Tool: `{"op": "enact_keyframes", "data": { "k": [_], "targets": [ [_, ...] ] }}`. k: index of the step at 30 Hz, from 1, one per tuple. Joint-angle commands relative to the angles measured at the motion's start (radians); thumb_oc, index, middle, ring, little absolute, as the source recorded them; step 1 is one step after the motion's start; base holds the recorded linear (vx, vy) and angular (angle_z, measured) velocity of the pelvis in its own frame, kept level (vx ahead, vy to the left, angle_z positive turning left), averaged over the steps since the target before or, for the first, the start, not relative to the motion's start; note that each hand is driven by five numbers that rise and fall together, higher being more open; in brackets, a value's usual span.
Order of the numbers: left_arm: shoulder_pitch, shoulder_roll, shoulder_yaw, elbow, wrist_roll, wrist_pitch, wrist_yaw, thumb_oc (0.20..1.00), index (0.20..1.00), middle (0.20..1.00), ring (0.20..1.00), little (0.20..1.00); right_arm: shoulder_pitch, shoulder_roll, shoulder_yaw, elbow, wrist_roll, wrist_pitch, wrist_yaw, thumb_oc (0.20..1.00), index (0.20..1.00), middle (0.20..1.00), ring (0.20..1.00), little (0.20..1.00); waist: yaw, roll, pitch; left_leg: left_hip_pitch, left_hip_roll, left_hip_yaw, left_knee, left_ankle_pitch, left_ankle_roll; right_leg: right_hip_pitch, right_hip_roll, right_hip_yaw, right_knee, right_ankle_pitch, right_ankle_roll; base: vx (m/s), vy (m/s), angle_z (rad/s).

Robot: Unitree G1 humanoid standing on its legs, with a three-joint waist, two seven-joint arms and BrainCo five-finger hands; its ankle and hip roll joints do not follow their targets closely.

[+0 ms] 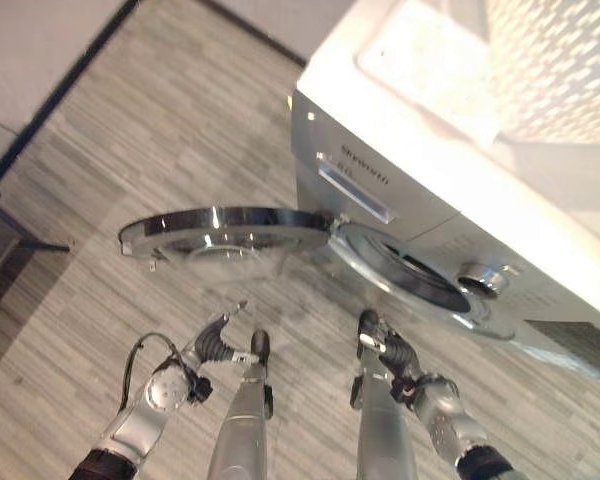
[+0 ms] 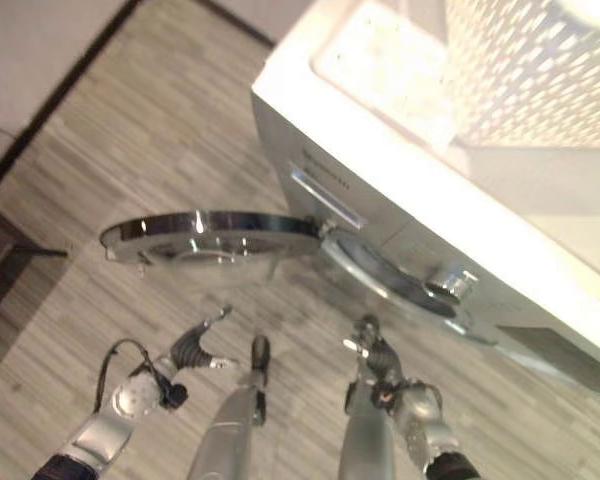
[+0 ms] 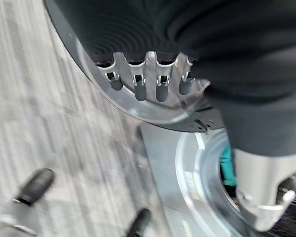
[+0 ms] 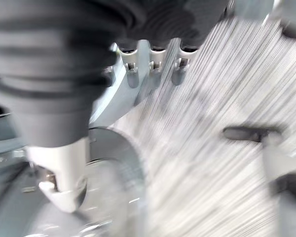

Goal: Grab the laundry basket,head to the washer,open it,put in the laundry and shut it.

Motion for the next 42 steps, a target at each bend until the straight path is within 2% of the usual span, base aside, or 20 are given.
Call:
{"op": "enact_keyframes", "data": {
  "k": [1,3,7,9,10,13,16,20,24,26,27,28,30,31,33,35,37,40,41,42],
  "targets": [
    [0.043,-0.016,0.029,-0.022,0.063,-0.010,0.036,1.000,1.000,1.000,1.000,1.000,-0.007,-0.006,-0.050,0.081,-0.147,0.010,-0.055,1.000,1.000,1.000,1.000,1.000,0.005,0.016,-0.013,0.055,-0.005,0.004,0.012,-0.087,0.017,0.085,-0.009,-0.016,-0.018,-0.053,0.059,0.03,0.029,-0.08],
    [0.016,-0.056,0.035,0.106,0.097,0.005,0.094,1.000,1.000,1.000,1.000,1.000,-0.015,0.013,-0.125,0.293,-0.259,0.030,-0.160,1.000,1.000,1.000,1.000,1.000,0.007,0.021,-0.029,0.136,0.012,0.008,-0.003,-0.103,0.024,0.152,0.003,-0.024,-0.029,-0.064,0.057,0.03,0.015,-0.17],
    [-0.033,-0.106,0.028,0.268,0.134,0.012,0.152,1.000,1.000,1.000,1.000,1.000,0.003,-0.005,-0.210,0.434,-0.347,0.063,-0.244,1.000,1.000,1.000,1.000,1.000,-0.002,0.024,-0.057,0.226,0.017,0.012,-0.036,-0.104,0.031,0.223,0.002,-0.023,-0.039,-0.073,0.057,0.02,0.038,-0.06],
    [-0.041,-0.116,0.023,0.310,0.147,0.013,0.159,1.000,1.000,1.000,1.000,1.000,0.008,-0.006,-0.231,0.469,-0.354,0.069,-0.249,1.000,1.000,1.000,1.000,1.000,-0.004,0.028,-0.066,0.249,0.019,0.013,-0.045,-0.107,0.034,0.240,0.003,-0.025,-0.043,-0.076,0.057,0.05,0.024,-0.05],
    [-0.057,-0.155,0.020,0.447,0.156,0.019,0.171,1.000,1.000,1.000,1.000,1.000,0.023,-0.003,-0.231,0.553,-0.434,0.098,-0.262,1.000,1.000,1.000,1.000,1.000,0.003,0.033,-0.101,0.310,0.022,0.017,-0.079,-0.106,0.039,0.279,0.000,-0.033,-0.047,-0.080,0.061,0.05,0.019,-0.08],
    [-0.063,-0.171,0.021,0.502,0.155,0.017,0.177,1.000,1.000,1.000,1.000,1.000,0.028,-0.001,-0.223,0.589,-0.469,0.110,-0.262,1.000,1.000,1.000,1.000,1.000,0.010,0.036,-0.112,0.340,0.024,0.012,-0.102,-0.101,0.041,0.301,-0.002,-0.038,-0.052,-0.082,0.063,0.07,0.009,-0.04],
    [-0.067,-0.203,0.050,0.612,0.128,0.022,0.195,1.000,1.000,1.000,1.000,1.000,0.051,0.017,-0.223,0.618,-0.520,0.129,-0.251,1.000,1.000,1.000,1.000,1.000,0.017,0.042,-0.158,0.400,0.025,-0.002,-0.151,-0.086,0.042,0.354,-0.007,-0.052,-0.053,-0.095,0.065,0.08,0.015,0.07],
    [-0.036,-0.187,0.105,0.582,0.106,0.024,0.210,1.000,1.000,1.000,1.000,1.000,0.067,0.036,-0.190,0.605,-0.578,0.132,-0.247,1.000,1.000,1.000,1.000,1.000,0.029,0.049,-0.191,0.449,0.027,-0.016,-0.185,-0.078,0.039,0.402,-0.010,-0.069,-0.058,-0.107,0.065,0.09,0.019,0.06],
    [0.026,-0.149,0.180,0.395,0.023,0.021,0.190,1.000,1.000,1.000,1.000,1.000,0.068,0.045,-0.147,0.574,-0.635,0.134,-0.241,1.000,1.000,1.000,1.000,1.000,0.043,0.053,-0.201,0.458,0.022,-0.029,-0.183,-0.079,0.040,0.423,-0.014,-0.076,-0.061,-0.109,0.065,0.04,0.009,0.17],
    [0.104,-0.136,0.253,0.180,-0.128,-0.006,0.135,1.000,1.000,1.000,1.000,1.000,0.064,0.054,-0.130,0.560,-0.661,0.138,-0.241,1.000,1.000,1.000,1.000,1.000,0.062,0.057,-0.208,0.462,0.019,-0.037,-0.184,-0.079,0.042,0.433,-0.017,-0.082,-0.064,-0.108,0.063,0.03,0.005,0.19],
    [0.207,-0.137,0.343,-0.019,-0.347,-0.034,0.087,1.000,1.000,1.000,1.000,1.000,0.063,0.066,-0.114,0.552,-0.677,0.139,-0.235,1.000,1.000,1.000,1.000,1.000,0.075,0.061,-0.215,0.464,0.019,-0.043,-0.187,-0.077,0.042,0.441,-0.019,-0.090,-0.067,-0.107,0.064,0.02,0.009,0.13],
    [0.238,-0.145,0.379,-0.081,-0.437,-0.038,0.073,1.000,1.000,1.000,1.000,1.000,0.061,0.070,-0.108,0.549,-0.682,0.139,-0.233,1.000,1.000,1.000,1.000,1.000,0.080,0.061,-0.218,0.463,0.019,-0.046,-0.187,-0.075,0.041,0.441,-0.019,-0.091,-0.067,-0.108,0.064,0.02,0.002,0.16],
    [0.256,-0.140,0.434,-0.159,-0.479,-0.064,0.085,1.000,1.000,1.000,1.000,1.000,0.061,0.078,-0.093,0.533,-0.685,0.133,-0.229,1.000,1.000,1.000,1.000,1.000,0.091,0.055,-0.222,0.463,0.021,-0.051,-0.190,-0.072,0.040,0.443,-0.019,-0.089,-0.067,-0.110,0.063,0.02,-0.010,0.12],
    [0.258,-0.140,0.435,-0.161,-0.478,-0.063,0.085,1.000,1.000,1.000,1.000,1.000,0.061,0.079,-0.093,0.533,-0.685,0.133,-0.229,1.000,1.000,1.000,1.000,1.000,0.091,0.055,-0.222,0.463,0.021,-0.051,-0.190,-0.072,0.040,0.443,-0.019,-0.089,-0.067,-0.110,0.063,0.03,-0.028,0.07],
    [0.173,-0.084,0.450,-0.102,-0.341,-0.065,0.152,1.000,1.000,1.000,1.000,1.000,0.054,0.090,-0.061,0.516,-0.697,0.132,-0.222,1.000,1.000,1.000,1.000,1.000,0.088,0.045,-0.225,0.461,0.025,-0.050,-0.191,-0.071,0.034,0.438,-0.016,-0.084,-0.067,-0.114,0.063,0.01,-0.007,0.02],
    [0.117,-0.049,0.440,-0.044,-0.285,-0.059,0.182,1.000,1.000,1.000,1.000,1.000,0.045,0.090,-0.043,0.512,-0.707,0.133,-0.219,1.000,1.000,1.000,1.000,1.000,0.082,0.041,-0.224,0.456,0.021,-0.046,-0.183,-0.073,0.032,0.433,-0.018,-0.082,-0.067,-0.113,0.063,-0.02,0.017,-0.02],
    [-0.023,-0.008,0.404,0.143,-0.248,-0.029,0.212,1.000,1.000,1.000,1.000,1.000,0.028,0.076,0.007,0.506,-0.736,0.137,-0.211,1.000,1.000,1.000,1.000,1.000,0.062,0.027,-0.213,0.408,0.004,-0.036,-0.097,-0.103,0.030,0.420,-0.024,-0.055,-0.067,-0.116,0.060,-0.06,0.041,-0.05],
    [-0.104,0.013,0.370,0.246,-0.239,-0.018,0.213,1.000,1.000,1.000,1.000,1.000,0.016,0.061,0.025,0.496,-0.739,0.137,-0.210,1.000,1.000,1.000,1.000,1.000,0.055,0.015,-0.195,0.347,-0.012,-0.039,0.008,-0.142,0.035,0.407,-0.025,-0.026,-0.067,-0.119,0.052,-0.11,0.026,-0.03],
    [-0.131,0.032,0.354,0.277,-0.218,-0.017,0.214,1.000,1.000,1.000,1.000,1.000,0.001,0.052,0.036,0.494,-0.738,0.137,-0.215,1.000,1.000,1.000,1.000,1.000,0.060,0.007,-0.176,0.306,-0.025,-0.066,0.089,-0.165,0.032,0.395,-0.020,0.003,-0.067,-0.119,0.046,-0.24,0.097,-0.08],
    [-0.150,0.040,0.351,0.339,-0.199,-0.001,0.214,1.000,1.000,1.000,1.000,1.000,-0.025,0.044,0.058,0.487,-0.742,0.140,-0.216,1.000,1.000,1.000,1.000,1.000,0.090,0.011,-0.148,0.281,-0.056,-0.211,0.182,-0.212,0.020,0.360,0.006,0.067,-0.067,-0.126,0.039,-0.21,0.137,-0.21]
  ]
}}
